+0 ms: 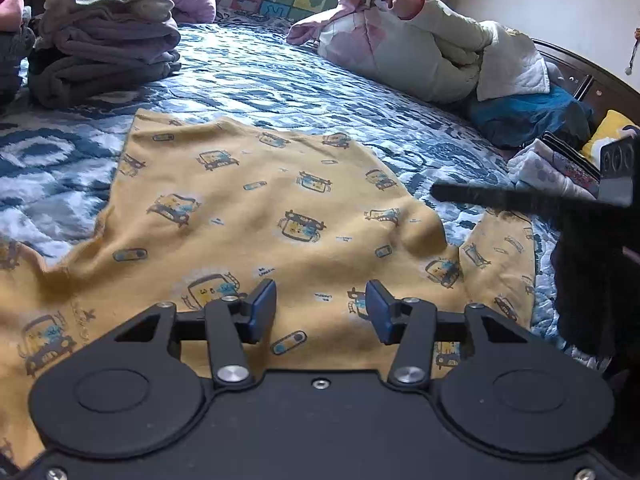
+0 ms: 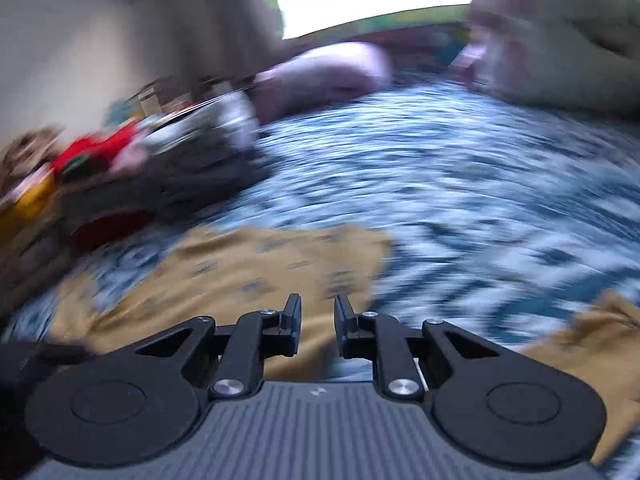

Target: Fold clothes

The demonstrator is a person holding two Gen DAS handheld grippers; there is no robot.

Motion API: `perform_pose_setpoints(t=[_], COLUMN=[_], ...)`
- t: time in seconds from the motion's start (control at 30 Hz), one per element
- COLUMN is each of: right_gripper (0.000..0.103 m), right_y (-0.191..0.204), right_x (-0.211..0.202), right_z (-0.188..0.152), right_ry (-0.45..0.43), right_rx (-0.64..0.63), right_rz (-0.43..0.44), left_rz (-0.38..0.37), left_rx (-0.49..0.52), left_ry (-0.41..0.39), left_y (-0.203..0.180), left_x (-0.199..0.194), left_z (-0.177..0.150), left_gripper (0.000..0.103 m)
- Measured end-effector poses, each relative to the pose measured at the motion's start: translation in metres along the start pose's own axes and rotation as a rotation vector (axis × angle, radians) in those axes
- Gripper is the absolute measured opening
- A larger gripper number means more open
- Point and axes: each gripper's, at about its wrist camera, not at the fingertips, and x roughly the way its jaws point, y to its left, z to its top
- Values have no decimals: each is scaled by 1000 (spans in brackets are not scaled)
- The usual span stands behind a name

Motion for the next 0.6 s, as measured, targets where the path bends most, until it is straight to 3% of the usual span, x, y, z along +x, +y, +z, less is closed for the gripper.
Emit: perform_pose_setpoints(t=[0.03, 0.13, 0.23, 0.3, 0.37, 0.47, 0.6], right_gripper=[18, 18, 21, 36, 42, 42, 42], right_y=[10, 24, 4, -14, -31, -57, -65], right_x=[5, 22, 17, 20, 33, 67, 82], right_z=[-2, -7, 8, 26, 39, 49, 53], right_ry=[22, 106, 78, 54, 51, 111, 117], right_rx=[-35, -104, -4, 65, 124, 234, 252], right_rz=[7, -89, -105, -128, -149, -118, -112], left_rz=[13, 50, 90, 106, 98, 87, 53], left_rx=[8, 27, -14, -53, -106, -183, -277], left_ry=[-7, -27, -5, 22, 62, 93, 113], left_y=[0, 2, 32, 57, 84, 119, 156], left_x=[-3, -14, -9, -2, 14, 38, 73], left_z=[6, 24, 52, 70, 86, 105, 122], left_gripper=[48, 48, 48, 48, 48, 48, 48])
